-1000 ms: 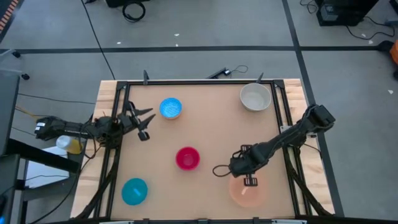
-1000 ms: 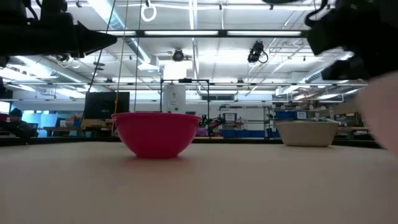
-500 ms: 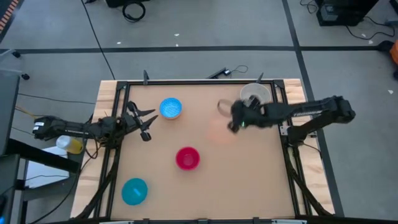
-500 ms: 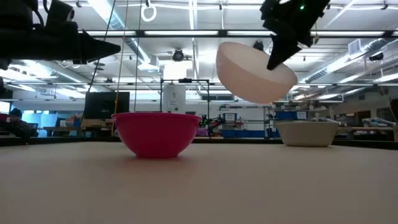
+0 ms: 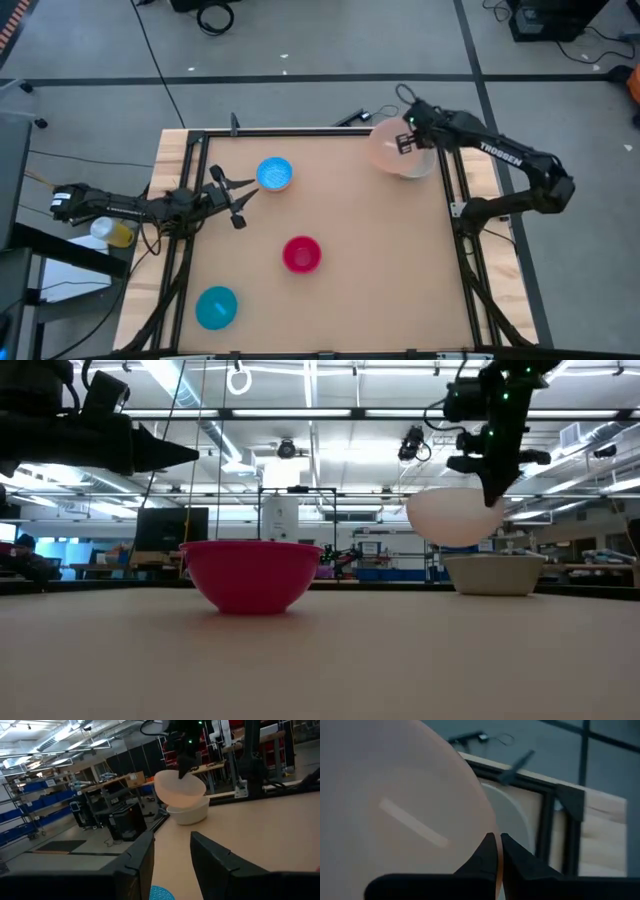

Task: Nest bowls inside each other
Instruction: Put the orange bowl on top of the white bowl

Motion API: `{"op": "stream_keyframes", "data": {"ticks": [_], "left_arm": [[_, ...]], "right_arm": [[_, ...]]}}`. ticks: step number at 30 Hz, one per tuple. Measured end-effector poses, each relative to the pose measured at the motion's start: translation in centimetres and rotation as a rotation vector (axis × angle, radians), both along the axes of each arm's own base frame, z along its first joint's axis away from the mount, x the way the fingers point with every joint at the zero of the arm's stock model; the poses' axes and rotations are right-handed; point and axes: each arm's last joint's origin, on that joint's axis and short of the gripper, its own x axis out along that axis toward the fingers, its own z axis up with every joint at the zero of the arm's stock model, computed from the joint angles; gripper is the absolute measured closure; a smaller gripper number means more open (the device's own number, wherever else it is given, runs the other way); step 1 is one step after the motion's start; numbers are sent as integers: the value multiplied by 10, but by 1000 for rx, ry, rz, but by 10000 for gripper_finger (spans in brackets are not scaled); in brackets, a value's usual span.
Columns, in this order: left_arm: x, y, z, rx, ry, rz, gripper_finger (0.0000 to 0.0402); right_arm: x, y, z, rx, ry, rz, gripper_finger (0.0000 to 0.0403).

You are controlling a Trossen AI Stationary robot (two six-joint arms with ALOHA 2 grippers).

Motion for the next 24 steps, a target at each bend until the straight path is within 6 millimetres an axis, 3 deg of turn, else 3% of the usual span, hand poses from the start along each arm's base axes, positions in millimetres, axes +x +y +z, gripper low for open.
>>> {"op": "stream_keyframes", "data": {"ticks": [8,15,20,24], "left_arm": [[0,0,-1,0,13,0,271],[0,0,-2,-32,9,-3,271],[1,0,-3,-32,13,-3,271],[1,0,-3,-31,13,-3,271]], "right_arm": [[-17,-24,-20,148,118,-42,372],[-9,-28,-34,200,198,20,315],[-11,-26,-28,140,238,7,267],[-12,-23,-30,153,240,12,264]]}}
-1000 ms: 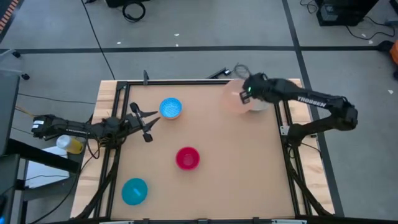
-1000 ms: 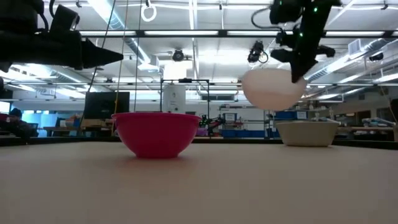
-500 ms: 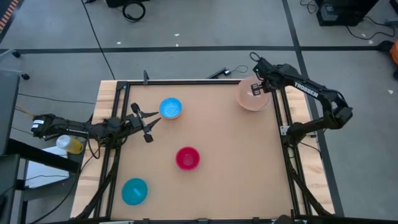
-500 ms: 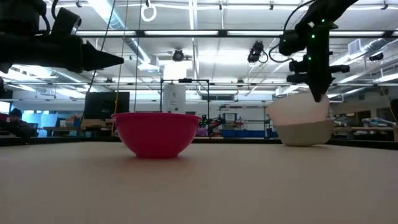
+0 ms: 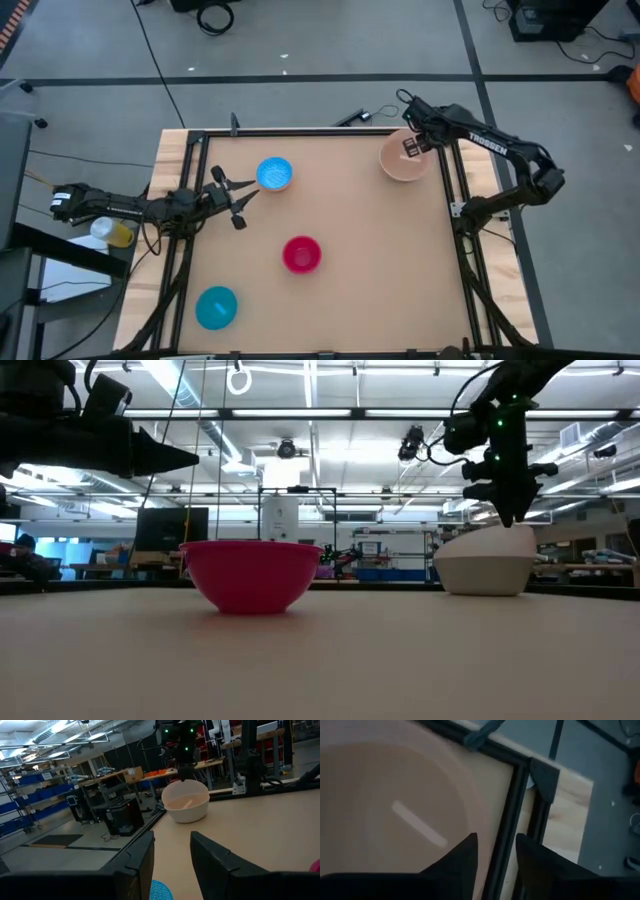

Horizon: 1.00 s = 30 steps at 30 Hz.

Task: Nest bowls inside each other
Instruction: Put the orange bowl on top of the white bowl

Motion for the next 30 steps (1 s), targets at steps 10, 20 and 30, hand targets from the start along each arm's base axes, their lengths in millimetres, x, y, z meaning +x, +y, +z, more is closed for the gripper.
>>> {"op": "stream_keyframes", "data": {"ticks": [10,20,30], "left_arm": [[0,0,0,-11,-4,0,271],[0,0,0,-11,-5,0,271],[0,0,-1,-11,1,0,271]], "right_arm": [[-6,17,-31,120,34,17,285],[-13,26,21,-142,-90,21,290],[-10,22,-1,-101,-70,-14,393]]}}
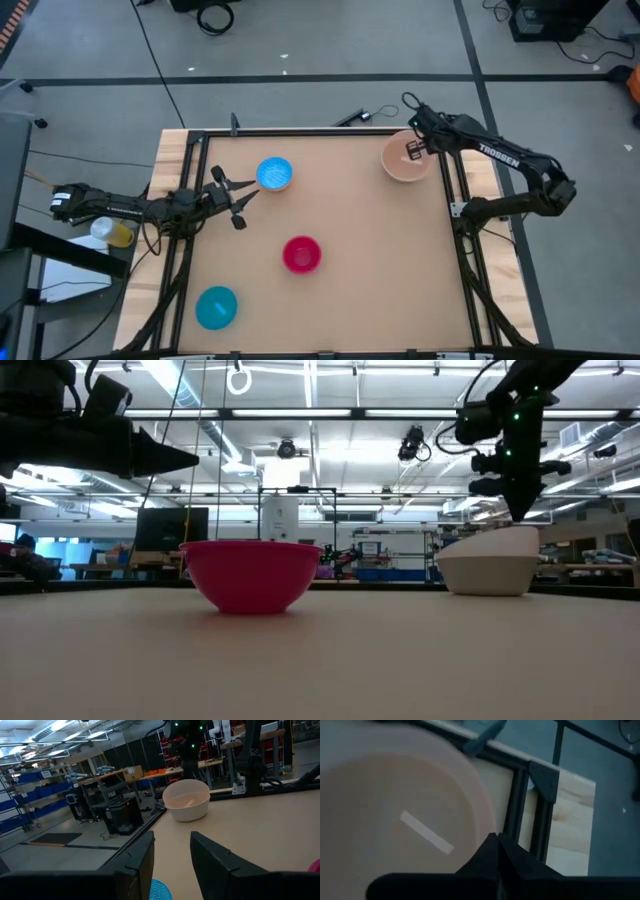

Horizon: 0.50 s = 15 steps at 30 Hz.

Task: Nest bowls inside each other
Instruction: Put the orange bowl on top of the white bowl

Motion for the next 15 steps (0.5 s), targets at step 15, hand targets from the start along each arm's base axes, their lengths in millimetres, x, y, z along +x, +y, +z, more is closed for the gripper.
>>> {"op": "stream_keyframes", "data": {"ticks": [15], "left_arm": [[0,0,-1,5,8,0,271]], "right_arm": [[2,1,-33,146,26,12,397]]}}
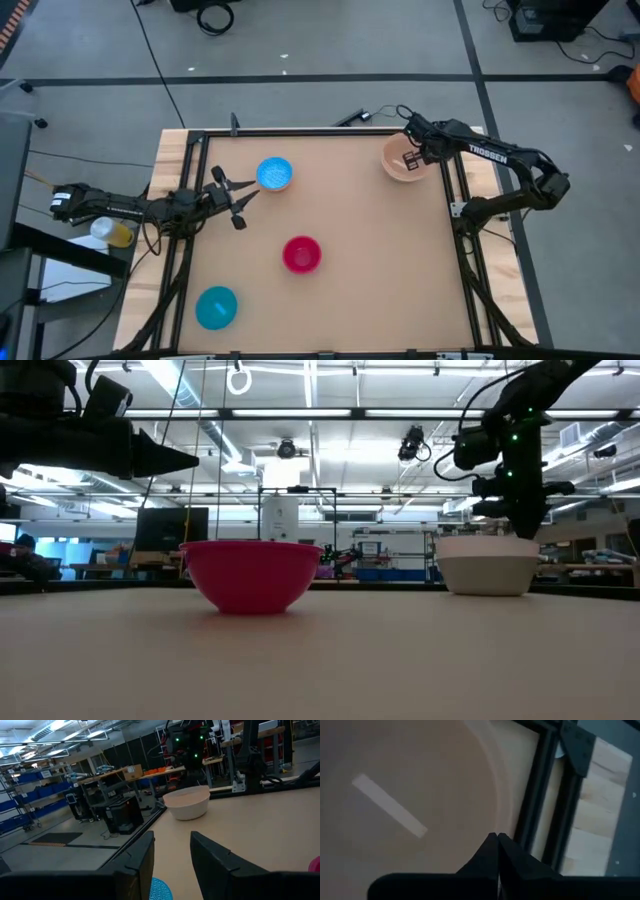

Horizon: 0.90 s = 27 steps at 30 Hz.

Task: Nest bowls inside each other
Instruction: Put the orange bowl on top of the white bowl, then put the blue bowl on top of the orange bowl

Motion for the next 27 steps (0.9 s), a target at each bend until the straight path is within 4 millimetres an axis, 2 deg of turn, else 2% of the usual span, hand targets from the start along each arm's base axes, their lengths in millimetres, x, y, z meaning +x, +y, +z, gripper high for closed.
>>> {"op": "stream_keyframes", "data": {"ticks": [3,6,9,12,16,19,23,27], "left_arm": [[0,0,1,0,-6,0,271],[4,0,11,-33,19,-3,271],[8,-3,30,-97,153,-16,271],[8,-9,49,-204,353,-41,271],[8,-24,76,-362,528,-125,271],[11,-41,85,-500,696,-249,271],[14,-71,75,-767,996,-393,271],[13,-103,57,-933,1212,-354,271]], "right_arm": [[-1,5,15,-42,21,11,387],[1,15,40,-154,-43,50,367],[11,29,61,-240,-232,146,349],[29,45,69,-263,-469,304,336],[61,70,62,-240,-683,537,331],[82,92,54,-274,-768,660,331],[103,118,40,-361,-847,762,330],[115,138,24,-375,-910,827,330]]}}
